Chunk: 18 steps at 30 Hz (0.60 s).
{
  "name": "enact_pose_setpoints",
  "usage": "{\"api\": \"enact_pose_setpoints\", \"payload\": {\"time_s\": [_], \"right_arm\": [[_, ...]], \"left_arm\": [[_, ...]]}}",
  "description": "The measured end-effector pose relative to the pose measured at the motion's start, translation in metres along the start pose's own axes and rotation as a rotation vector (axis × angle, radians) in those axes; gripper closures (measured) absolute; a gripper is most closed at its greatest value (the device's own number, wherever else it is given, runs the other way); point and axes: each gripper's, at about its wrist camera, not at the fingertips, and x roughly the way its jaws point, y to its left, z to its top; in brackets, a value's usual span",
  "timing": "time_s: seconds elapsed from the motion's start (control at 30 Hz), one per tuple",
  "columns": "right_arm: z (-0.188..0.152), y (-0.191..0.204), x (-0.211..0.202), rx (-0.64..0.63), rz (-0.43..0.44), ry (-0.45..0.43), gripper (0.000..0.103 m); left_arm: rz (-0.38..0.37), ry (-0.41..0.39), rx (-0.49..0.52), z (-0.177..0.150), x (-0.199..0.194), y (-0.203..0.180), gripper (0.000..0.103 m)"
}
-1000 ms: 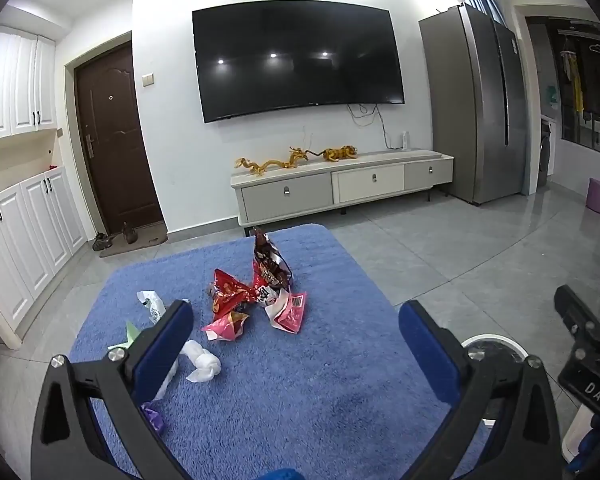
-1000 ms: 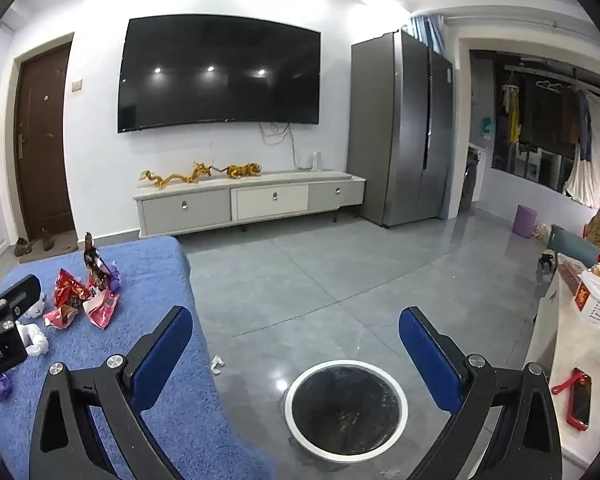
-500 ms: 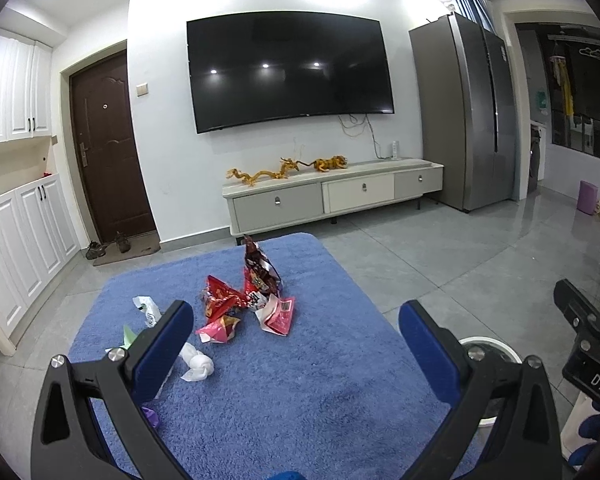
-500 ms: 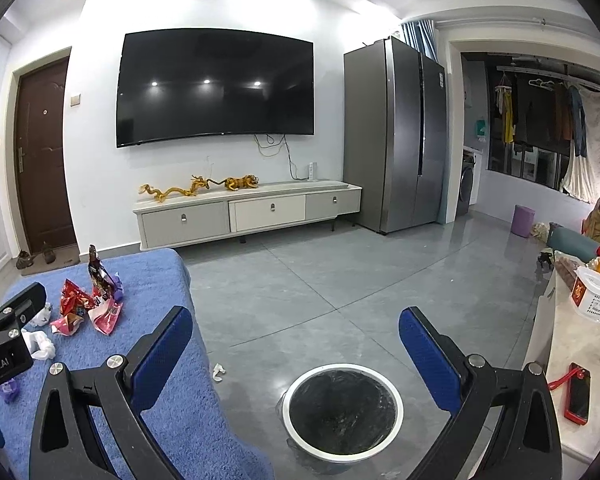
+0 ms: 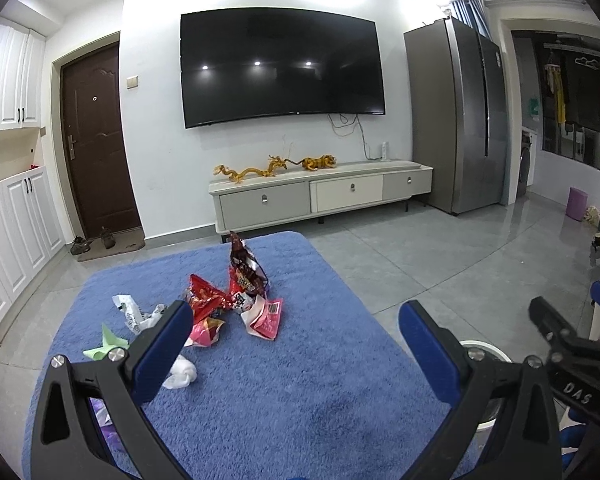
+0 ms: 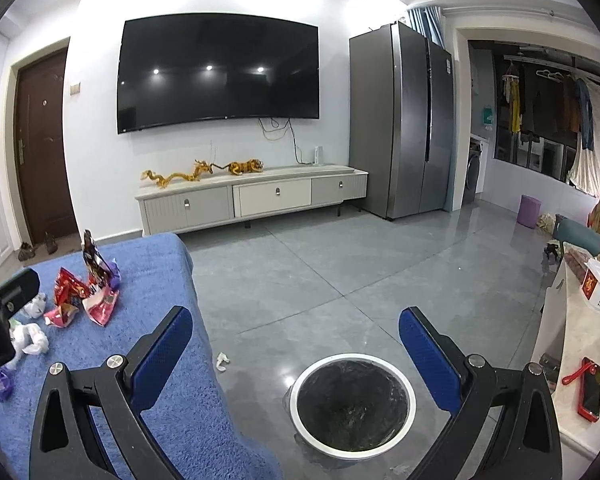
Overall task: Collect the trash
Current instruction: 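Grasp the purple bag with the left tool while the right tool grasps the white plastic bag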
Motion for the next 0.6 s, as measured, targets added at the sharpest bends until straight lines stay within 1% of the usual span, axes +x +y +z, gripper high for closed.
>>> {"api": "enact_pose_setpoints", "payload": {"time_s": [0.07, 0.2, 0.27, 0.33, 0.4, 0.43, 0.47, 0.53, 0.57, 0.6], "right_arm": [[0.0, 0.003, 0.005, -0.009, -0.002, 0.008, 0.0], [0.0, 0.01, 0.016, -0.019, 0.005, 0.022, 0.0], [0.0, 0.014, 0.02, -0.032, 0.0, 0.027, 0.0], [0.0, 0.02, 0.026, -0.047, 0.003, 0.037, 0.0], [0.0, 0.026, 0.032, -0.049, 0.013, 0.046, 0.0], [0.0, 0.03, 0.036, -0.051, 0.021, 0.053, 0.0], [-0.001, 0.038, 0.043, -0.07, 0.033, 0.076, 0.0], [-0.002, 0.053, 0.052, -0.107, 0.063, 0.114, 0.0], [-0.002, 0.061, 0.055, -0.124, 0.081, 0.132, 0.0], [-0.003, 0.069, 0.058, -0.14, 0.102, 0.145, 0.0]], "left_arm": [[-0.018, 0.002, -0.008, -0.005, 0.0, 0.0, 0.0], [-0.046, 0.022, -0.028, -0.01, 0.015, -0.009, 0.0], [-0.058, 0.029, -0.039, -0.023, 0.016, -0.012, 0.0], [-0.059, 0.032, -0.049, -0.025, 0.025, -0.018, 0.0], [-0.058, 0.038, -0.058, -0.032, 0.028, -0.015, 0.0], [-0.054, 0.046, -0.07, -0.026, 0.037, -0.019, 0.0], [-0.056, 0.047, -0.079, -0.039, 0.029, -0.002, 0.0], [-0.049, 0.052, -0.1, -0.049, 0.025, 0.018, 0.0], [-0.049, 0.052, -0.103, -0.063, 0.016, 0.036, 0.0], [-0.038, 0.059, -0.113, -0.066, 0.016, 0.046, 0.0]]}}
